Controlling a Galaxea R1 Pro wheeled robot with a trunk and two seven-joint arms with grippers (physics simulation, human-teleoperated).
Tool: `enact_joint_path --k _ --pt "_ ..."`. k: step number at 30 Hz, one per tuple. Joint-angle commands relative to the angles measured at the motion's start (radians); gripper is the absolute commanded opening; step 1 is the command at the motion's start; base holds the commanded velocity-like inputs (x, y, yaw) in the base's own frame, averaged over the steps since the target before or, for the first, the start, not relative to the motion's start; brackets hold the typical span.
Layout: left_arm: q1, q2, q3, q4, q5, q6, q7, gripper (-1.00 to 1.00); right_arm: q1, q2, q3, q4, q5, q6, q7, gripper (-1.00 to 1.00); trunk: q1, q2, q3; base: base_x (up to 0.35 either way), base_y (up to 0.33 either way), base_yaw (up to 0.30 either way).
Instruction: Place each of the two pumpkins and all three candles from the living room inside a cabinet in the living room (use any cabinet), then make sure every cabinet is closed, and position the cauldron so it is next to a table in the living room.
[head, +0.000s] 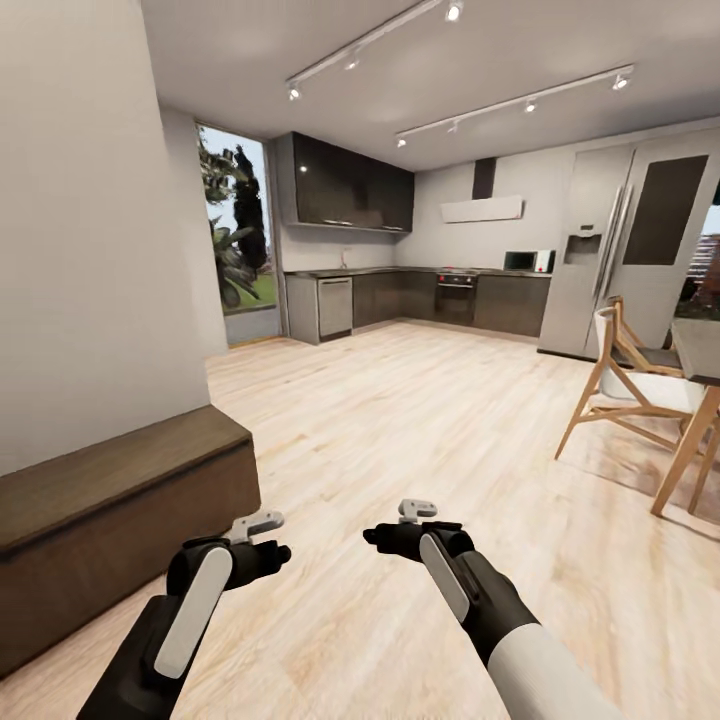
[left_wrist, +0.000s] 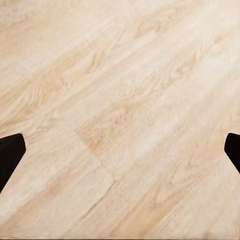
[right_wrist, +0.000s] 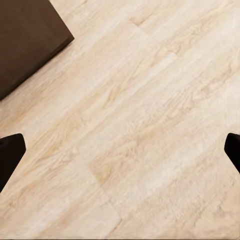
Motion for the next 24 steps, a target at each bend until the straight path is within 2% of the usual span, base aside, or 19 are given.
enact_joint_path --k 1,6,13,24 --pt "-0.001 -0.001 -0.001 0.000 0.010 0.002 0.010 1.00 -0.001 -0.001 0.001 -0.002 -0.007 0.004 -0.006 1.00 -0.001 -0.001 -0.001 -0.274 -0.133 0.274" --pt "-0.001 -0.001 -0.002 -0.003 0.010 0.002 0.011 1.00 -0.001 -0.002 0.003 -0.004 -0.003 0.005 -0.017 1.00 -0.001 -0.001 -0.001 -0.280 -0.154 0.274" --pt "-0.001 -0.001 -0.023 -0.004 0.010 0.002 0.010 1.00 0.000 -0.001 0.001 -0.003 -0.006 0.006 -0.037 1.00 -0.001 -0.001 -0.001 -0.282 -0.162 0.274" --pt "-0.001 -0.001 -0.023 -0.005 0.009 0.002 0.011 1.00 -0.001 -0.001 0.001 -0.004 -0.003 0.006 -0.039 1.00 -0.001 -0.001 -0.001 -0.264 -0.186 0.274"
